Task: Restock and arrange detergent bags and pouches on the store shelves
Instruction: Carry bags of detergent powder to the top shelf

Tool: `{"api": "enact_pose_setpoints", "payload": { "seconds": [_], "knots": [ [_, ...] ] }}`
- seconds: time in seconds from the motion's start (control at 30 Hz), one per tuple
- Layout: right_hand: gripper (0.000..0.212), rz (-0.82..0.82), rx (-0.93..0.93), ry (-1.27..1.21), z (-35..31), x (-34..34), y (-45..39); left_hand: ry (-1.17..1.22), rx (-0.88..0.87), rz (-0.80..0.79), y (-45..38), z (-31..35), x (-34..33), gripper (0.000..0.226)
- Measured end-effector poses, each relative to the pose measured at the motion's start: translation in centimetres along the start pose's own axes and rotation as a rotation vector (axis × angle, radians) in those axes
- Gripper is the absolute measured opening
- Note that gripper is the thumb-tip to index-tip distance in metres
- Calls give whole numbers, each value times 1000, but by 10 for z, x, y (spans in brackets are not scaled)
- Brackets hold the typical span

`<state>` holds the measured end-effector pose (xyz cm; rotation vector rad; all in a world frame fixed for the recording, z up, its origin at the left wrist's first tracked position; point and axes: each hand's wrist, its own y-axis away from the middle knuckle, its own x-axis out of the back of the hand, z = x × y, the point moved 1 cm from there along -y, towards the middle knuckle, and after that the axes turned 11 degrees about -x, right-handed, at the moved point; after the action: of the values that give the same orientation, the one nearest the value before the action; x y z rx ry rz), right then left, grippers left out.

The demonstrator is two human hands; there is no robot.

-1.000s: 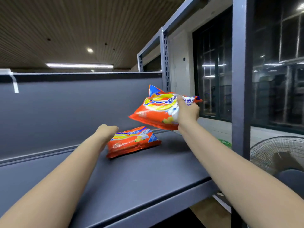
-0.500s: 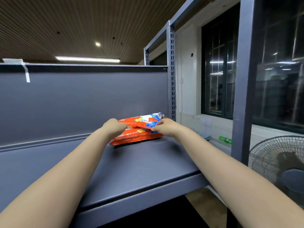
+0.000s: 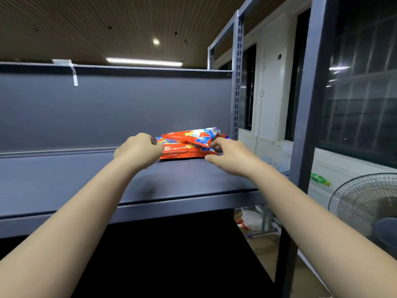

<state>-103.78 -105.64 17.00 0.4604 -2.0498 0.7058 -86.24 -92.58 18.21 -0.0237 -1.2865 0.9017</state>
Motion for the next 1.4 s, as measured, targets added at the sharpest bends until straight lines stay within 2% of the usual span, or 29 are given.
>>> {"api": "enact_pose_setpoints", "payload": {
  "seconds": [0.13,0.3,0.47,0.6,0.93,1.4],
  "knots": [
    [47,-13,126,8,-11,-1,39,-126,42,44,54,-6,22,26],
    [44,-38,264,-30,-29,-15,84,-144,80,90,118,-25,38,34],
    [37,-125,380,-151,-53,-38,124,-147,133,154,187,-61,56,35],
    [40,-173,434,-198,-80,-66,153,-187,172,206,237,-99,68,36],
    [47,-370,458,-247,-175,-171,218,-195,260,201,330,-226,108,40],
    [46,-532,528,-260,-371,-298,283,-263,436,163,411,-424,188,39]
  ]
}}
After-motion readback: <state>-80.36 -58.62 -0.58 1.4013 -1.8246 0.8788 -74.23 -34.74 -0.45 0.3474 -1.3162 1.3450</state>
